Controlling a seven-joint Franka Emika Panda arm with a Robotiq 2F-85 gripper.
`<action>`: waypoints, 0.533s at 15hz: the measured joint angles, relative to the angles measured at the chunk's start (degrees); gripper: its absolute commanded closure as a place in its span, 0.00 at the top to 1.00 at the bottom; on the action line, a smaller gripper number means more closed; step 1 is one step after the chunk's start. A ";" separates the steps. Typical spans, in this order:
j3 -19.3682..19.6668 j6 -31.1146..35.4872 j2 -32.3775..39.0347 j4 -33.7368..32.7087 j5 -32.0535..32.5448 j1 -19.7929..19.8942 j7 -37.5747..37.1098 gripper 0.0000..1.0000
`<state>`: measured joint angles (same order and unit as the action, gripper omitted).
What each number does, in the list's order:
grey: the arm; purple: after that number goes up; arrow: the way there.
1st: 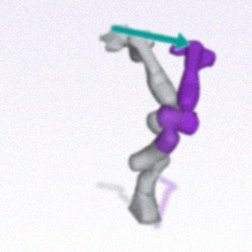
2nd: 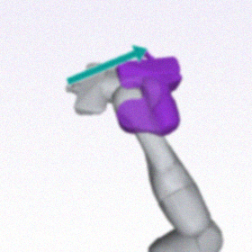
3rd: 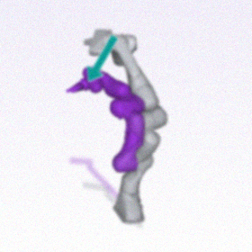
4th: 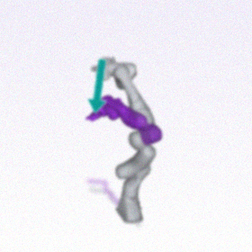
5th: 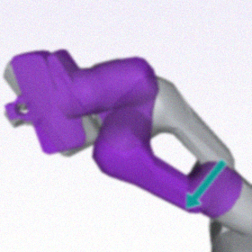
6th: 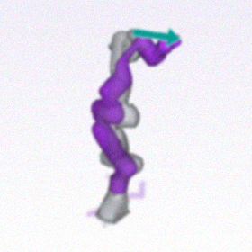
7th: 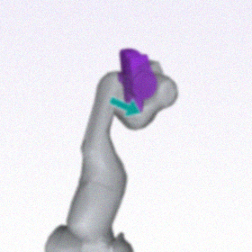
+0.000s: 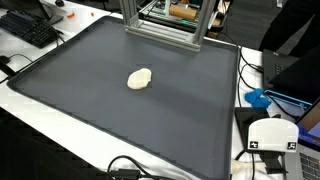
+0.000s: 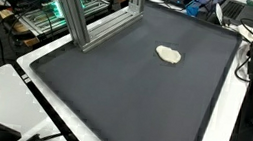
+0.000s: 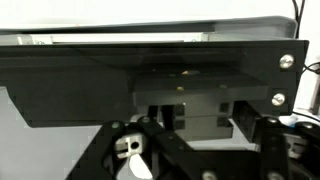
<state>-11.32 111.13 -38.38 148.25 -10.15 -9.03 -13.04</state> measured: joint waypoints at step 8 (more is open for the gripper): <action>0.00 0.09 -1.00 -1.80 0.20 -0.29 2.11 1.00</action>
<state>-11.32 111.22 -39.37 146.45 -9.95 -9.32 -10.93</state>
